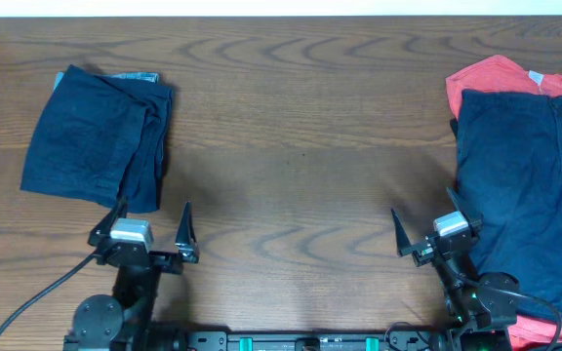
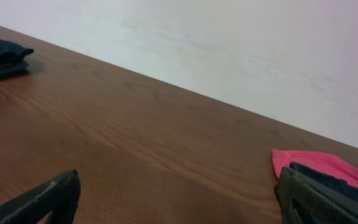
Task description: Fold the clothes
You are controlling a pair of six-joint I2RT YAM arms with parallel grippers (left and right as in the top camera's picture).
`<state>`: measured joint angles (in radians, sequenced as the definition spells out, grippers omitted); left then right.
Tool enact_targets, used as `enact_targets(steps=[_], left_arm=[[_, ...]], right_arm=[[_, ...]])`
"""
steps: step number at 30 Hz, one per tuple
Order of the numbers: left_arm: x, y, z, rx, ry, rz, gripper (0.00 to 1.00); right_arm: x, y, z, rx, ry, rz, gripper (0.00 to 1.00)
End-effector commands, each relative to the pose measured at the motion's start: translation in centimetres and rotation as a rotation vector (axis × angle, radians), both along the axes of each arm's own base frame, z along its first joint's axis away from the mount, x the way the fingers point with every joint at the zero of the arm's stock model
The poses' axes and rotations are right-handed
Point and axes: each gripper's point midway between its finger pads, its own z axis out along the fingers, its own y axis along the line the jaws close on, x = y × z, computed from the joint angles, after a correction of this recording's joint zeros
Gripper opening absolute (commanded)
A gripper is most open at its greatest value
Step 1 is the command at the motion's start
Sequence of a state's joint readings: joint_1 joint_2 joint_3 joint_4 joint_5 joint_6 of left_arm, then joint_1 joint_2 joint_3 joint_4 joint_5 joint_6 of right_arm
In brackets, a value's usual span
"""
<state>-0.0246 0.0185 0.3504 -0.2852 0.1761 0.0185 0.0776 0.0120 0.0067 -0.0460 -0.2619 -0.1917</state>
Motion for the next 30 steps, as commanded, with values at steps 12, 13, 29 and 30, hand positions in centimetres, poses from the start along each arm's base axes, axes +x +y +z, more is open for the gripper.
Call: enact_targets(steps=[12, 13, 29, 30], left_arm=[[2.7, 0.5, -7.3, -0.016, 0.049, 0.036, 0.98], [2.9, 0.5, -7.8, -0.016, 0.047, 0.036, 0.98], [3.1, 0.5, -10.6, -0.014, 0.107, 0.035, 0.98], [3.1, 0.5, -10.6, -0.014, 0.107, 0.035, 0.98]], right_arm=[[0.0, -0.2, 0.0, 0.012, 0.001, -0.006, 0.99], [0.0, -0.2, 0.0, 0.011, 0.001, -0.006, 0.99], [0.0, -0.2, 0.0, 0.012, 0.002, -0.006, 0.99], [0.0, -0.2, 0.0, 0.011, 0.001, -0.006, 0.99]])
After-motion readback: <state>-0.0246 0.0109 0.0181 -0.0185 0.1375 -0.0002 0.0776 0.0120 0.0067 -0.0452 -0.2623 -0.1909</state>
